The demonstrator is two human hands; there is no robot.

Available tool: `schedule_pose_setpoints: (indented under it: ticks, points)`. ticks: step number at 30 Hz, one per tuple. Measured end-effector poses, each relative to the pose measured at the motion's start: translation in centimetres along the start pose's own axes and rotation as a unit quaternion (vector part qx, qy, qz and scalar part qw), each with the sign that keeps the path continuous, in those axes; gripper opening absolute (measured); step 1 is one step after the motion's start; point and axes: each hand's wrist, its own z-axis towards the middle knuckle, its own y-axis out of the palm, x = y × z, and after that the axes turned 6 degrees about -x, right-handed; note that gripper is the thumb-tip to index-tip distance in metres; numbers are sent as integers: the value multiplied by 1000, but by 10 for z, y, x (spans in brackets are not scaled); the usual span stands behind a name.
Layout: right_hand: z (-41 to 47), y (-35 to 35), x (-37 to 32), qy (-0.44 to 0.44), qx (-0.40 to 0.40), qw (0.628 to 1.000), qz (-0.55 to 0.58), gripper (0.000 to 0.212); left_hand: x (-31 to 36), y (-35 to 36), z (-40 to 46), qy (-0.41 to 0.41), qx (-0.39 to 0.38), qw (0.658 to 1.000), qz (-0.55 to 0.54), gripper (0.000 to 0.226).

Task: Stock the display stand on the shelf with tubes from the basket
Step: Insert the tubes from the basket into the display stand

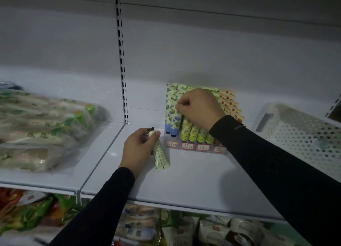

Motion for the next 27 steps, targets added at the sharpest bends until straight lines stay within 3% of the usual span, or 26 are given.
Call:
schedule_pose_setpoints:
  ticks: [15,23,27]
  points:
    - [2,6,1,22,4,999,-29,21,4,0,-1,-5,-5,1000,-7,15]
    - [3,4,2,40,-5,999,-33,47,3,0,-2,-7,-7,1000,-20,12]
    - [6,7,4,45,-7,999,-19,34,4,0,-2,-8,-5,1000,-16,15]
